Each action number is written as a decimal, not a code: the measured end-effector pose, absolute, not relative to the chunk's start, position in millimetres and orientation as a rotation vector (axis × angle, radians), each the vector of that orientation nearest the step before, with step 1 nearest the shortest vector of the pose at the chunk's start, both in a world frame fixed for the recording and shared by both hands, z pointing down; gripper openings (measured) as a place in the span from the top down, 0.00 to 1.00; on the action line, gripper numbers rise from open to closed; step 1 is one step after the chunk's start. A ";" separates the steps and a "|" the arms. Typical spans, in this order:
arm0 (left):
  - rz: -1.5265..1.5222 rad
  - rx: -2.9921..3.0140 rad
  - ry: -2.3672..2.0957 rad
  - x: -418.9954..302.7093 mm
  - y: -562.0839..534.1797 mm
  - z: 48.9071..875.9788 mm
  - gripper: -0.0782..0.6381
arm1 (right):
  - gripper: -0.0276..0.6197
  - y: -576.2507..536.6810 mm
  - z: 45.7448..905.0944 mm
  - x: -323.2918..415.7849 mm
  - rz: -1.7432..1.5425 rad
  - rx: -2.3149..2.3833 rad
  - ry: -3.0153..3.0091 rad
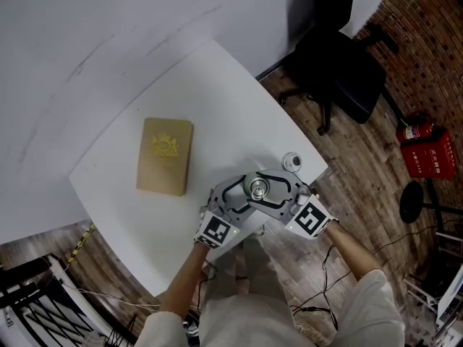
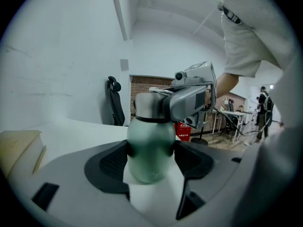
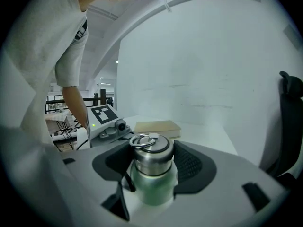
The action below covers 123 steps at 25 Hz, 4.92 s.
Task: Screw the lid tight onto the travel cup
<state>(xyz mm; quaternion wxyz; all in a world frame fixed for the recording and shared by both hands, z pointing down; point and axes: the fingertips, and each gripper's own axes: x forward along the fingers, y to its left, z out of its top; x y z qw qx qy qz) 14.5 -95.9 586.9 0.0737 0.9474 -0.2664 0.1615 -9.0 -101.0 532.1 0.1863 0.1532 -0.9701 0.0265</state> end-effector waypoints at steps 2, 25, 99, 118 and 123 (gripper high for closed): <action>0.486 2.845 -0.801 14.1 -95.2 587.2 0.46 | 0.55 -101.2 533.2 -8.4 0.051 0.465 -2.720; 0.488 2.843 -0.803 14.6 -96.2 588.5 0.46 | 0.56 -115.2 531.1 1.2 0.107 1.323 -2.551; 0.284 2.662 -1.437 -130.0 -42.7 372.2 0.88 | 0.96 -26.5 376.0 131.1 0.177 1.784 -2.396; 0.255 2.648 -1.468 -136.6 -40.7 367.3 0.88 | 0.96 -18.3 371.7 132.5 0.164 1.810 -2.367; 0.255 2.642 -1.466 -136.4 -42.5 370.6 0.88 | 0.96 -19.6 372.2 130.5 0.166 1.795 -2.373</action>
